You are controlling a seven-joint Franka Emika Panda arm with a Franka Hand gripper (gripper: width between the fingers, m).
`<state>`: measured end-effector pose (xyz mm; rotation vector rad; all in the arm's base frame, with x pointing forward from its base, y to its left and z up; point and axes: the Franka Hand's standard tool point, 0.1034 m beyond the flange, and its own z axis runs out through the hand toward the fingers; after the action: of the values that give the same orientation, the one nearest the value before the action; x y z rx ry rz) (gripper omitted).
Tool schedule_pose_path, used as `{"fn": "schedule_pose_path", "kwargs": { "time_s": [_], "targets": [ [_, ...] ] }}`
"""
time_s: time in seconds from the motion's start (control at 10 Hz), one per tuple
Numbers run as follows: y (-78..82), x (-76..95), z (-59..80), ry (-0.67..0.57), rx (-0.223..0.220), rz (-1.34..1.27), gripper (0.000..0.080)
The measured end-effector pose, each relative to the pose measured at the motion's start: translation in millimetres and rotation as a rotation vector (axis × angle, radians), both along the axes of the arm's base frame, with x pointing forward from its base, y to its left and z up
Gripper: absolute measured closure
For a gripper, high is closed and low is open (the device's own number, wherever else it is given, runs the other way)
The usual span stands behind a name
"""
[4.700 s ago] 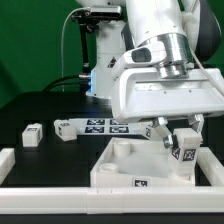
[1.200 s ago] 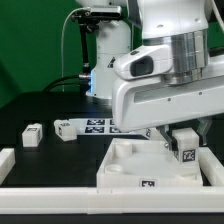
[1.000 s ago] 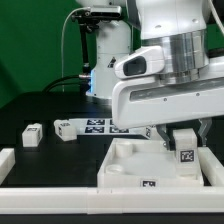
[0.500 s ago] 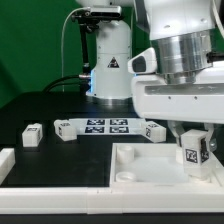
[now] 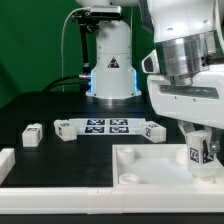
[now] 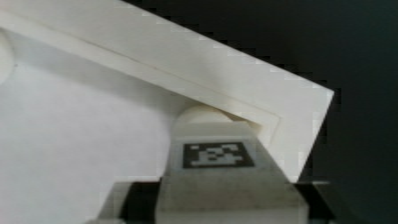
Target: Assemble one leg
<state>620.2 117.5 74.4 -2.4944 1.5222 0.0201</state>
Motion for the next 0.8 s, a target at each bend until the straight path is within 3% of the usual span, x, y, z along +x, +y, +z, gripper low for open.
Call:
{"fn": "schedule_pose_path", "kwargs": {
  "time_s": [0.1,0.2,0.4,0.8],
  "targets": [
    [1.7,0.0,0.2,-0.002,0.000,0.007,0.0322],
    [5.8,0.0,0.7,-0.015,-0.004,0.056,0.0209],
    [10.2,-1.0,0.5,-0.071,-0.038,0.350,0.0162],
    [13.6,-1.0,-1.2,-0.149,-0.100,0.857,0.0151]
  ]
}}
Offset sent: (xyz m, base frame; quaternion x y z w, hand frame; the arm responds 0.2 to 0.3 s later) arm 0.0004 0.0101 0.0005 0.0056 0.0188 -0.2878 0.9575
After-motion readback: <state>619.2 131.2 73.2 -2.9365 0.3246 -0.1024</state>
